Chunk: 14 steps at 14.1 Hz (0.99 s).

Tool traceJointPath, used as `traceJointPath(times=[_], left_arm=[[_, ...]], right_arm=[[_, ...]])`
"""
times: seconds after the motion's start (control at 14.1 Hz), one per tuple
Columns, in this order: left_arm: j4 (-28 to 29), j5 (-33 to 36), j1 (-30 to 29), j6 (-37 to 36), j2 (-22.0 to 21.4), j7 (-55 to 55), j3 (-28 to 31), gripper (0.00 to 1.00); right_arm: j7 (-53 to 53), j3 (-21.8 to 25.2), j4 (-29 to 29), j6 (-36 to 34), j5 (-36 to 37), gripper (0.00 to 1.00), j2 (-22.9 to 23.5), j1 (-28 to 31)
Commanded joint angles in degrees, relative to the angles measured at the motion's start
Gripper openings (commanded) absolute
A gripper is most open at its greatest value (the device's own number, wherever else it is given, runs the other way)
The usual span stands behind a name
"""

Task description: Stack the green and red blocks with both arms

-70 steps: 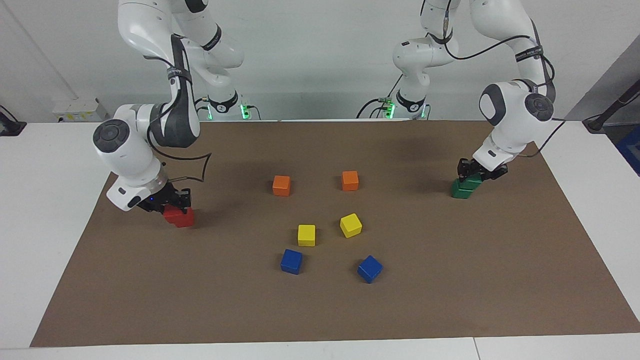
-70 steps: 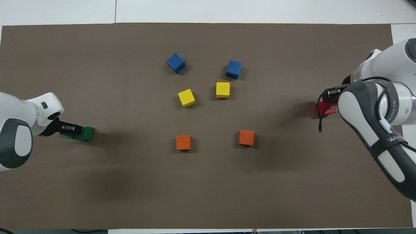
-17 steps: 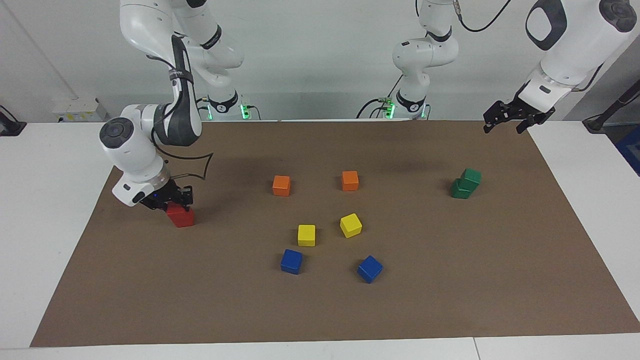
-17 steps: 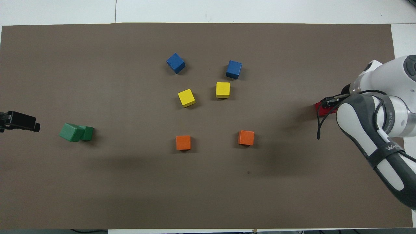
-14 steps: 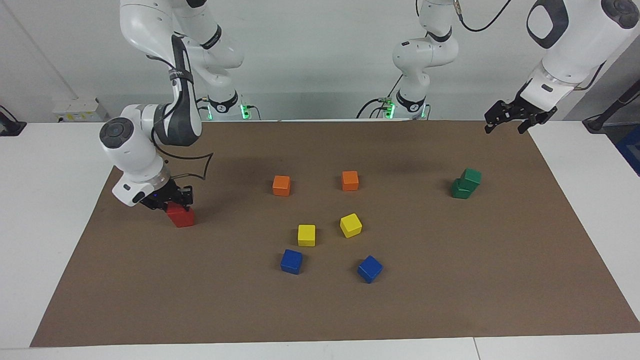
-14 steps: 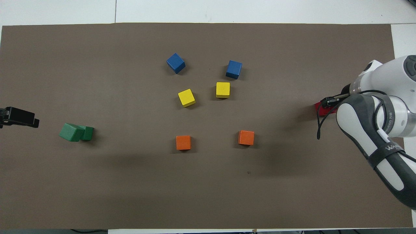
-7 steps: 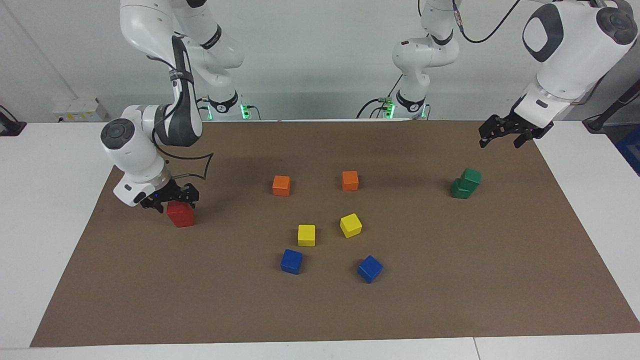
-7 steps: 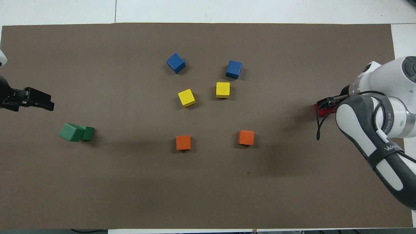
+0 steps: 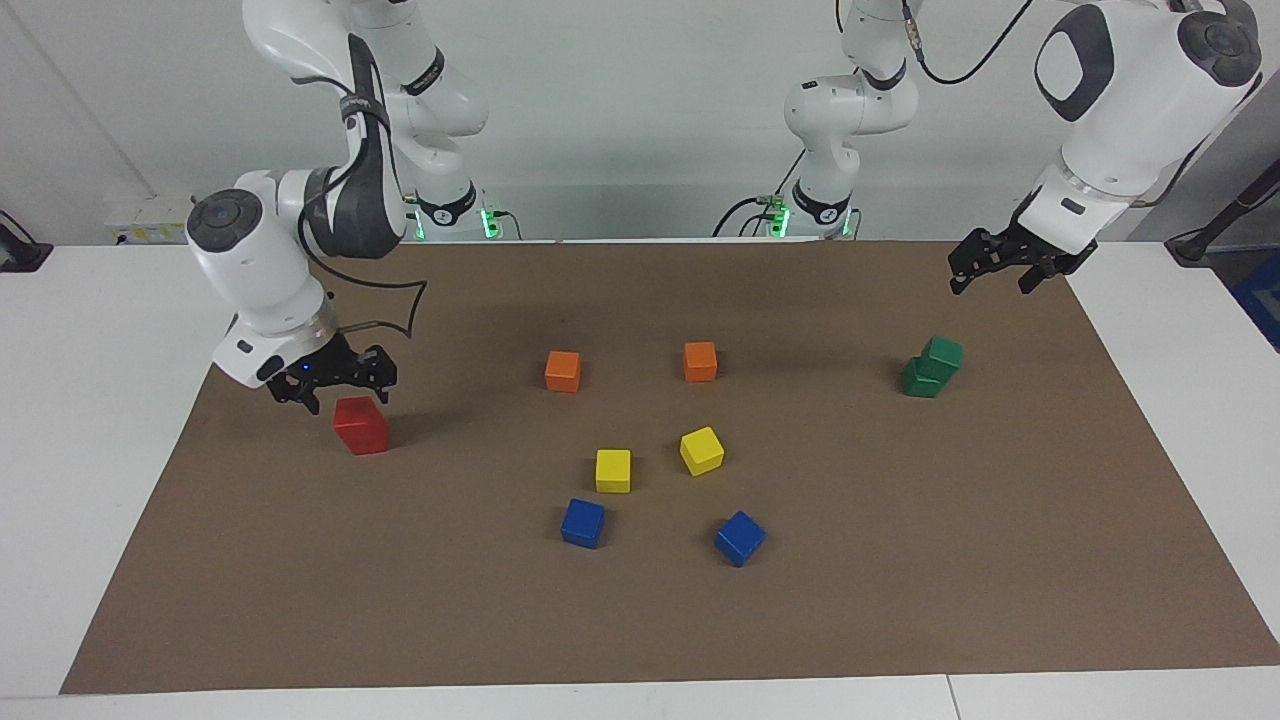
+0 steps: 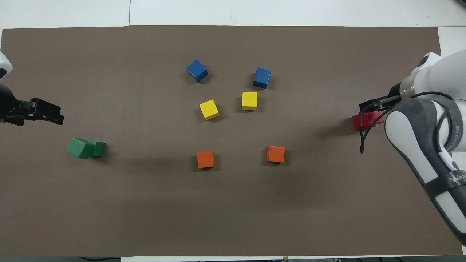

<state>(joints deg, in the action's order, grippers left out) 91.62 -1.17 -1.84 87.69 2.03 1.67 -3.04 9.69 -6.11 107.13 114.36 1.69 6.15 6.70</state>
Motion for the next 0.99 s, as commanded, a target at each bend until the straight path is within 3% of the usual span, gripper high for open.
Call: traceJointPath(times=[0.0, 0.28, 0.5, 0.57, 0.71, 0.92], left_arm=[[1.37, 0.12, 0.61, 1.77, -1.68, -0.97, 1.98, 1.0], [1.02, 0.12, 0.87, 2.05, -1.59, -1.58, 1.81, 1.0], [0.05, 0.29, 2.53, 1.43, -1.59, -5.53, 1.37, 1.0], [0.05, 0.29, 2.8, 1.43, -1.59, -5.62, 1.29, 1.0], [-0.21, 0.29, 3.51, 1.34, -1.68, -5.63, 1.28, 1.0], [-2.4, 0.29, 4.56, 0.29, -1.59, -5.63, 1.29, 1.0]], right_arm=[[-0.63, -0.39, -1.39, -5.63, -0.72, 1.0, -4.73, -0.28], [-0.72, -0.39, -1.92, -10.81, -0.72, 1.0, -8.25, -0.37], [-0.81, -1.18, -6.13, -18.1, -0.81, 1.0, -9.66, -0.72], [-0.9, 0.3, -6.66, -18.99, -0.89, 1.0, -9.84, -3.42], [-2.12, 7.92, -6.84, -20.84, -0.89, 1.0, -10.81, -10.8], [-3.1, 8.49, -6.84, -20.93, -0.89, 1.0, -10.81, -11.18]])
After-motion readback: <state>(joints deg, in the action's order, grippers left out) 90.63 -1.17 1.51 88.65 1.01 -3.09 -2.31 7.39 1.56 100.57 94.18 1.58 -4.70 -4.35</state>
